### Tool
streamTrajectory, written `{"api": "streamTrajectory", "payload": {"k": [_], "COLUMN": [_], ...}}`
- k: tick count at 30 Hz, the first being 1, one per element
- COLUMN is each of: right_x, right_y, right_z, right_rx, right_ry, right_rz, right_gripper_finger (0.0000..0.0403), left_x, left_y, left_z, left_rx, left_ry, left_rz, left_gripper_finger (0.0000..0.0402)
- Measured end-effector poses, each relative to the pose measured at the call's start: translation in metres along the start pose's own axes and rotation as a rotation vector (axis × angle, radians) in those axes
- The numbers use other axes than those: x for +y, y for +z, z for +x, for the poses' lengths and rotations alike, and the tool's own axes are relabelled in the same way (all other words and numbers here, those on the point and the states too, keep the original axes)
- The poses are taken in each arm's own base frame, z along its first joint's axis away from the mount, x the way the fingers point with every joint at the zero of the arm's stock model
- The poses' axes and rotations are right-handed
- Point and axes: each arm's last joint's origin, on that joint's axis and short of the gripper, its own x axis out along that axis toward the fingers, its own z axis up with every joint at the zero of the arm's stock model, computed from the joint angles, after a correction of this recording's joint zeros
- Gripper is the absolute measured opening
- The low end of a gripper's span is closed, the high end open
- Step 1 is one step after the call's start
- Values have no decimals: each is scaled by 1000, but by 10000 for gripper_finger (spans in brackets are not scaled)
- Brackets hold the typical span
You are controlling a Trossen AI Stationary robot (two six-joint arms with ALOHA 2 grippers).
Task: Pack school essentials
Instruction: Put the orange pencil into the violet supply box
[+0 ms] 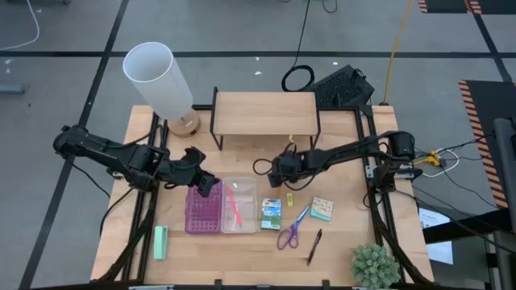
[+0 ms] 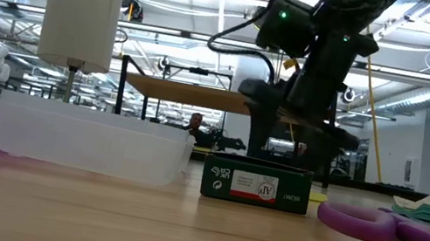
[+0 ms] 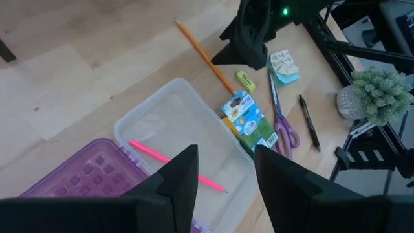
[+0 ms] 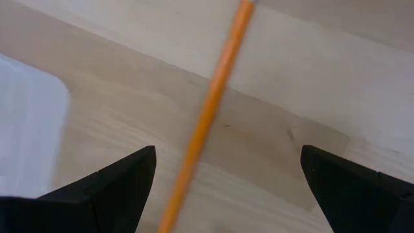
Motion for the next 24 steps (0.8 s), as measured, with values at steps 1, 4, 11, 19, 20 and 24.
{"api": "streamTrajectory", "payload": {"k": [1, 4, 11, 19, 20, 24], "right_x": [0, 1, 2, 1, 1, -1], "right_y": [-1, -3, -8, -14, -14, -15], "right_z": [0, 2, 13, 22, 23, 23], "right_rx": [-7, -33, -31, -21, -16, -1], "right_ry": [-7, -17, -49, -85, -85, -100], "right_rz": [-8, -30, -82, -136, -142, -149], "right_gripper_finger": [376, 375, 375, 374, 372, 345], "left_x": [0, 0, 0, 0, 0, 0], "left_y": [0, 0, 1, 1, 1, 1], "left_z": [0, 0, 0, 0, 0, 0], "left_rx": [-5, -11, -19, -36, -36, -41], "left_ry": [3, 6, 8, 14, 14, 17], "left_rz": [4, 12, 8, 10, 11, 13], "left_gripper_finger": [154, 154, 154, 154, 154, 154]}}
